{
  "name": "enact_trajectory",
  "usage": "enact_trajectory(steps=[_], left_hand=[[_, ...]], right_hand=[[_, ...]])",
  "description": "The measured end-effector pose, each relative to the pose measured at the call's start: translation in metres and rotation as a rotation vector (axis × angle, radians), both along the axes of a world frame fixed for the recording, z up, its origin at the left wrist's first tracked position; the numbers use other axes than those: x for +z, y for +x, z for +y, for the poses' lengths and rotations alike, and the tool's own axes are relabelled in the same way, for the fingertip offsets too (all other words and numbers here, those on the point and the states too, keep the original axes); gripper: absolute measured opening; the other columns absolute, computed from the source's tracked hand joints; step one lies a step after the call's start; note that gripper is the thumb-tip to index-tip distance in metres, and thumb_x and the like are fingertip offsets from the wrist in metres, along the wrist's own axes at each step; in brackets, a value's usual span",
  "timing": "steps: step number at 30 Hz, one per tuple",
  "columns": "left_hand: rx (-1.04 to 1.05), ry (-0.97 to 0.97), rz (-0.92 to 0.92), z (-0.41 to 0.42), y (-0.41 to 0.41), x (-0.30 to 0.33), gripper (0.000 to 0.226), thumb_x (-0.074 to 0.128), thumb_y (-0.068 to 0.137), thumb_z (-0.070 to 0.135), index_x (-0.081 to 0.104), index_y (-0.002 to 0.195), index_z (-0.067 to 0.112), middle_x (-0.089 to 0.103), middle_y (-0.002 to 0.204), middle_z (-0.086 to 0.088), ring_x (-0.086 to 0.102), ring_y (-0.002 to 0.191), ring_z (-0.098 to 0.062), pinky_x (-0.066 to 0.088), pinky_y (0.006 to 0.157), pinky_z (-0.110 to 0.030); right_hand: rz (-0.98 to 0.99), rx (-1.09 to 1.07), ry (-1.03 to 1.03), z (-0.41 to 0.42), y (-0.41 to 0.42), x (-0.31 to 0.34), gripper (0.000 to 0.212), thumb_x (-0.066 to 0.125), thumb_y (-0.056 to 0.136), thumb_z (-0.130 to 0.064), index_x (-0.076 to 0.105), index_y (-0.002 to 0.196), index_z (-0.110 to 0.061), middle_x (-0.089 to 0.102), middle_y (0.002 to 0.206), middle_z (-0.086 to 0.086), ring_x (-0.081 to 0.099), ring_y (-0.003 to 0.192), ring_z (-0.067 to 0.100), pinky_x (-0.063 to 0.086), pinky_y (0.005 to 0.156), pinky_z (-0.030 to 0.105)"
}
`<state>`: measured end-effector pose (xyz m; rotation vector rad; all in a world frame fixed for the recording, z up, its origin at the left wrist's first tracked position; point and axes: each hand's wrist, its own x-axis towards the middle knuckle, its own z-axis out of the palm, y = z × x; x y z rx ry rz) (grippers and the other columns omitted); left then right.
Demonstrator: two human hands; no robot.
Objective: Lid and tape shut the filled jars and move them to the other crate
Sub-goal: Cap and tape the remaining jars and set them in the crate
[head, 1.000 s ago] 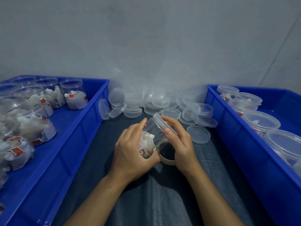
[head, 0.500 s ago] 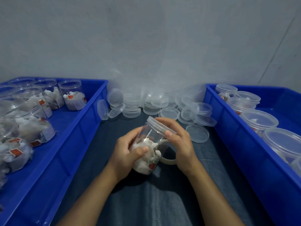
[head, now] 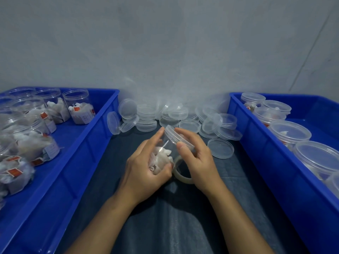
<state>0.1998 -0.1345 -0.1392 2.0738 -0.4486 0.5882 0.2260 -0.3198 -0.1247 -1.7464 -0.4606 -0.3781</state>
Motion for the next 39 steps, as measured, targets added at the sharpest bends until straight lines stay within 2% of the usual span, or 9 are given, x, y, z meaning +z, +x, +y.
enact_trajectory(steps=[4,9,16,20,24,29,33,35,39], left_hand=[[0.093,0.059,-0.03,-0.001,0.001,0.0,0.089,0.071,0.079,0.049,0.033,0.16,0.052,0.054,0.133,0.029,0.059,0.119,0.004,0.043,0.09,-0.004],[0.11,-0.014,-0.028,-0.001,0.003,-0.002,0.087,0.072,0.079,0.048,0.035,0.158,0.055,0.056,0.135,0.026,0.057,0.128,0.003,0.041,0.096,-0.003],[0.114,0.009,-0.037,-0.001,0.002,-0.004,0.087,0.073,0.08,0.048,0.034,0.158,0.056,0.054,0.135,0.032,0.057,0.127,0.003,0.04,0.095,-0.002],[0.109,0.03,-0.048,-0.002,0.002,-0.005,0.087,0.071,0.081,0.049,0.034,0.159,0.054,0.055,0.134,0.028,0.058,0.124,0.002,0.043,0.094,-0.006],[0.106,0.079,-0.069,-0.003,0.001,-0.005,0.089,0.07,0.079,0.047,0.033,0.16,0.052,0.053,0.132,0.027,0.059,0.119,-0.002,0.047,0.094,-0.017],[0.084,0.09,-0.09,-0.004,0.001,-0.005,0.088,0.071,0.081,0.045,0.034,0.16,0.05,0.055,0.132,0.022,0.061,0.118,-0.006,0.052,0.097,-0.026],[0.089,0.1,-0.096,-0.003,0.001,-0.004,0.088,0.071,0.08,0.046,0.034,0.16,0.05,0.055,0.133,0.024,0.06,0.119,-0.004,0.049,0.096,-0.02],[0.081,0.107,-0.099,-0.004,0.0,-0.004,0.089,0.072,0.079,0.045,0.034,0.16,0.051,0.055,0.132,0.023,0.06,0.118,-0.006,0.05,0.096,-0.022],[0.081,0.116,-0.108,-0.004,0.002,-0.004,0.088,0.072,0.08,0.044,0.035,0.16,0.049,0.056,0.131,0.02,0.061,0.117,-0.008,0.051,0.097,-0.027]], right_hand=[[0.009,-0.022,-0.071,0.0,-0.001,0.0,0.05,0.052,0.097,-0.06,0.06,0.142,-0.041,0.061,0.136,-0.016,0.057,0.132,0.009,0.049,0.107,0.045],[0.115,0.092,0.16,-0.002,-0.003,0.006,0.052,0.045,0.101,-0.047,0.06,0.146,-0.025,0.065,0.143,-0.003,0.056,0.138,0.016,0.044,0.115,0.055],[0.163,0.106,0.28,-0.002,-0.001,0.011,0.045,0.06,0.089,-0.024,0.067,0.132,-0.01,0.074,0.125,0.004,0.069,0.117,0.012,0.055,0.098,0.032],[0.15,-0.008,0.192,-0.001,-0.003,0.011,0.033,0.069,0.087,-0.039,0.073,0.113,-0.019,0.072,0.114,0.009,0.07,0.102,0.017,0.056,0.091,0.038],[0.107,-0.106,0.097,-0.001,-0.004,0.009,0.041,0.065,0.082,-0.06,0.069,0.105,-0.026,0.066,0.111,0.006,0.066,0.101,0.015,0.055,0.087,0.038],[0.126,0.096,0.288,-0.003,-0.004,0.012,0.032,0.06,0.09,-0.025,0.065,0.117,-0.009,0.073,0.112,0.008,0.068,0.104,0.018,0.053,0.088,0.027],[0.148,-0.012,0.202,0.002,-0.006,0.012,0.045,0.07,0.082,-0.052,0.067,0.115,-0.022,0.072,0.111,0.002,0.068,0.104,0.01,0.052,0.083,0.024],[0.134,-0.078,0.13,0.001,-0.006,0.01,0.05,0.063,0.08,-0.065,0.068,0.113,-0.027,0.07,0.111,-0.001,0.066,0.104,0.007,0.052,0.084,0.026],[0.11,0.061,0.209,-0.004,-0.003,0.009,0.048,0.057,0.091,-0.042,0.066,0.132,-0.017,0.071,0.128,-0.002,0.064,0.124,0.012,0.05,0.103,0.029]])
